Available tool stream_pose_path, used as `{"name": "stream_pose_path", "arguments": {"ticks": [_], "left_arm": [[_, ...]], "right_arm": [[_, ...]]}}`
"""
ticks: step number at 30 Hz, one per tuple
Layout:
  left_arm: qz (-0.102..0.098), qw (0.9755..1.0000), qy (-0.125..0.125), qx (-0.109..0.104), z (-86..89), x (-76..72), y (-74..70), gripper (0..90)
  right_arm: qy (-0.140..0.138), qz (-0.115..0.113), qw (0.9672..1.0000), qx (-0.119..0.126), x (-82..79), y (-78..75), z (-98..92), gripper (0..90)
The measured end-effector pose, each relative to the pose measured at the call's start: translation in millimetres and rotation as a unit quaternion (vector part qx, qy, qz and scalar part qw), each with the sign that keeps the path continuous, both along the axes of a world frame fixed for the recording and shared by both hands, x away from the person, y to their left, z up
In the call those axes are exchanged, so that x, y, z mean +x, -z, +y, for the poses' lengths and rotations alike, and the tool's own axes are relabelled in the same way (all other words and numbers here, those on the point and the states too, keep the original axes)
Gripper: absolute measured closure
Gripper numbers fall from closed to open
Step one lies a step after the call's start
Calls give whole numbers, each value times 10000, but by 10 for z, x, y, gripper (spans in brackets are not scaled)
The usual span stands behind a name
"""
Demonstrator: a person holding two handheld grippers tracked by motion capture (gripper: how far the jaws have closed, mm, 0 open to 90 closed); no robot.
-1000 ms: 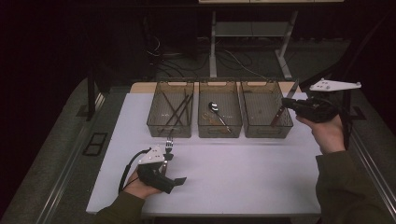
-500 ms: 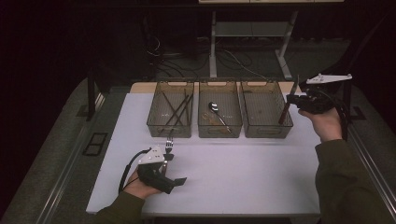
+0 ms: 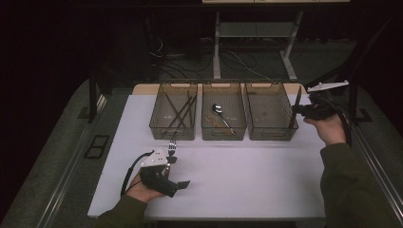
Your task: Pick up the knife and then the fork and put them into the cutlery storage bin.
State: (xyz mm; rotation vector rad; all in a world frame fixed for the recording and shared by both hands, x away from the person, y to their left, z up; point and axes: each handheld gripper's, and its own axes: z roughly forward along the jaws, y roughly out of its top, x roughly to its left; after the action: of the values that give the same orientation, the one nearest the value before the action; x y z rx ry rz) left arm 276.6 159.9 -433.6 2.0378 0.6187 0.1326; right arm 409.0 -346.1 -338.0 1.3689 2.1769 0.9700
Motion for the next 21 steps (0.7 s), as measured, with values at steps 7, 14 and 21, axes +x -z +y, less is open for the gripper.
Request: {"name": "stream_pose_path", "arguments": {"ticks": [7, 14, 21], "left_arm": [[2, 10000, 2, 4, -3, -1, 1, 0], [-3, 10000, -2, -15, -8, 1, 4, 0], [-27, 10000, -2, -2, -6, 4, 0, 0]], "right_arm": [[-63, 205, 9997, -137, 40, 59, 28, 892], [-21, 157, 9998, -112, 78, 112, 72, 892], [53, 74, 9999, -78, 156, 162, 139, 892]]}}
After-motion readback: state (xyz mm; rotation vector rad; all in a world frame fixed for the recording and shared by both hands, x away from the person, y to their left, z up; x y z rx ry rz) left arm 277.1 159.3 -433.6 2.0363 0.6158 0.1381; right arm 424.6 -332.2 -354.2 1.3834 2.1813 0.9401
